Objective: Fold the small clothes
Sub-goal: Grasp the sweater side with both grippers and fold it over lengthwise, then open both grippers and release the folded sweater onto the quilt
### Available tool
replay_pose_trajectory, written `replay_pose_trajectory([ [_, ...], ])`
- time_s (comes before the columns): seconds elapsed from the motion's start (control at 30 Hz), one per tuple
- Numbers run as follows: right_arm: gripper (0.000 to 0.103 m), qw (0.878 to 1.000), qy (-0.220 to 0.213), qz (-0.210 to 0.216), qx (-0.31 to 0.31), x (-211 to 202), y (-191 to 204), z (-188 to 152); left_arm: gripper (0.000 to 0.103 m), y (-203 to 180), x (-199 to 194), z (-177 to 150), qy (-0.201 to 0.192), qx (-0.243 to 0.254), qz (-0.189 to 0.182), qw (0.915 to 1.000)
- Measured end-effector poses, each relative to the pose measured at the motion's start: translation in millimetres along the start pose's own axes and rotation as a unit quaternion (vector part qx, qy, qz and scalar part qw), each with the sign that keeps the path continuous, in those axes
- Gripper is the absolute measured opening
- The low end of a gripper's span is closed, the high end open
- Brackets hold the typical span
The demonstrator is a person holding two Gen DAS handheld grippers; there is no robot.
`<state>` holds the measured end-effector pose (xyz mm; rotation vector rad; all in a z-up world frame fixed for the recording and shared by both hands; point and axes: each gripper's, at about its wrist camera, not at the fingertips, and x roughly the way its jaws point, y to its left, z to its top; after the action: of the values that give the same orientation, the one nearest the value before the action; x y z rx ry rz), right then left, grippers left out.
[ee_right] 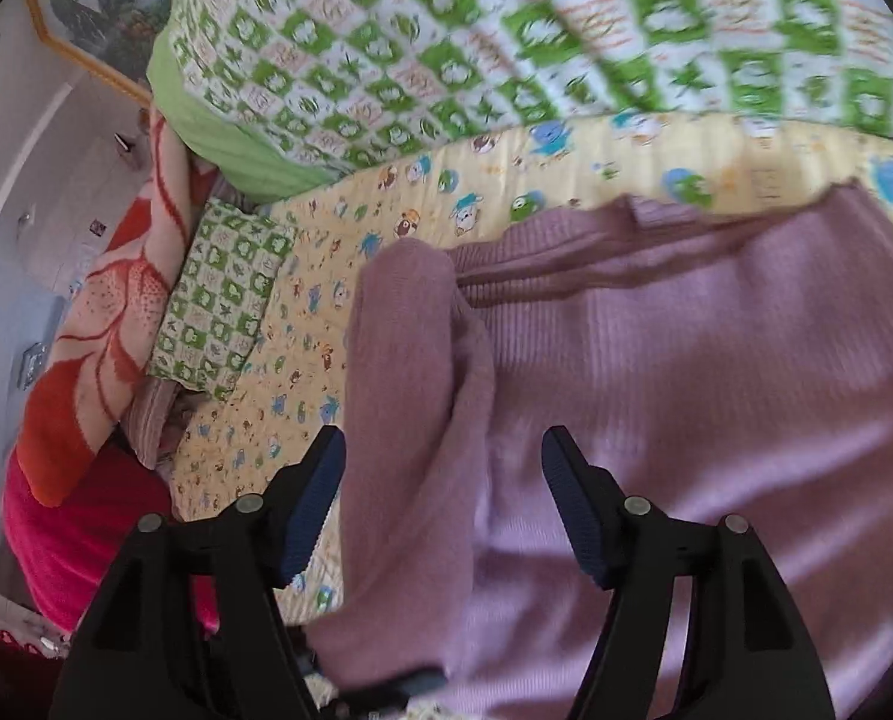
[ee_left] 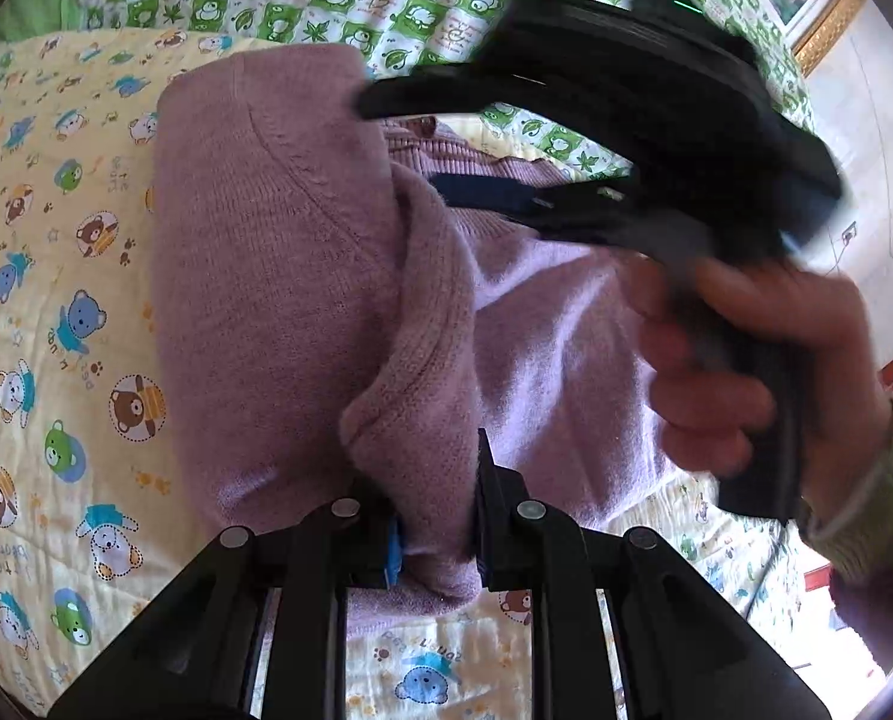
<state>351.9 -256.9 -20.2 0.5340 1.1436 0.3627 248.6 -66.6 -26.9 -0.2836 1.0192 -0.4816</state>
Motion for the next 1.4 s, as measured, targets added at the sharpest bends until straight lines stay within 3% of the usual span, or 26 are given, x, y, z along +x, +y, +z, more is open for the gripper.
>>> replay_pose_trajectory([
  [0.13, 0.069, 0.999, 0.036, 0.020, 0.012, 40.6, -0.8, 17.7, 0.017, 2.6, 0.0, -1.0, 0.003, 0.004, -0.004, 1.0000],
  [0.17, 0.065, 0.999, 0.042, 0.024, 0.013, 48.6, -0.5, 21.0, 0.017, 2.5, 2.2, 2.2, 0.003, 0.003, -0.003, 1.0000],
  [0.2, 0.056, 0.998, 0.047, 0.026, 0.012, 55.1, 0.3, 23.2, 0.017, 2.2, 3.5, 5.2, 0.003, 0.003, -0.002, 1.0000],
  [0.23, 0.033, 0.998, 0.050, 0.027, 0.012, 60.0, 1.3, 25.3, 0.017, 3.1, 3.6, 7.5, 0.002, 0.004, -0.003, 1.0000],
  [0.27, 0.018, 0.998, 0.054, 0.029, 0.014, 62.6, 1.0, 27.4, 0.017, 2.5, 2.3, 9.7, 0.001, 0.004, -0.004, 1.0000],
  [0.37, 0.017, 0.999, 0.042, 0.033, 0.002, 54.6, 6.3, 29.8, 0.017, -6.0, -6.9, 14.0, -0.005, 0.008, -0.016, 0.9998],
  [0.57, 0.016, 0.998, -0.027, 0.038, -0.029, -18.9, 12.0, 35.3, 0.017, -64.0, -12.7, 34.4, -0.020, 0.057, -0.064, 0.9961],
  [0.7, 0.016, 0.997, -0.078, 0.011, -0.022, -82.6, -15.3, 42.7, 0.017, -107.9, 8.1, 41.1, -0.012, 0.097, -0.081, 0.9920],
  [0.83, 0.016, 0.995, -0.092, -0.038, 0.009, -115.3, -59.0, 41.7, 0.017, -135.1, 45.5, 33.9, 0.014, 0.126, -0.071, 0.9894],
  [0.97, 0.016, 0.993, -0.086, -0.079, 0.024, -120.5, -96.8, 28.3, 0.017, -137.7, 71.9, 30.0, 0.037, 0.128, -0.056, 0.9895],
  [1.23, 0.016, 0.990, -0.086, -0.099, 0.045, -113.1, -128.7, 20.1, 0.020, -148.9, 104.0, 28.3, 0.058, 0.121, -0.034, 0.9903],
  [1.33, 0.021, 0.991, -0.074, -0.104, 0.048, -105.9, -135.2, 20.9, 0.024, -159.3, 109.3, 26.3, 0.066, 0.117, -0.035, 0.9903],
  [1.4, 0.023, 0.991, -0.071, -0.103, 0.055, -106.1, -137.6, 20.3, 0.035, -160.1, 108.7, 25.9, 0.067, 0.114, -0.041, 0.9903],
])
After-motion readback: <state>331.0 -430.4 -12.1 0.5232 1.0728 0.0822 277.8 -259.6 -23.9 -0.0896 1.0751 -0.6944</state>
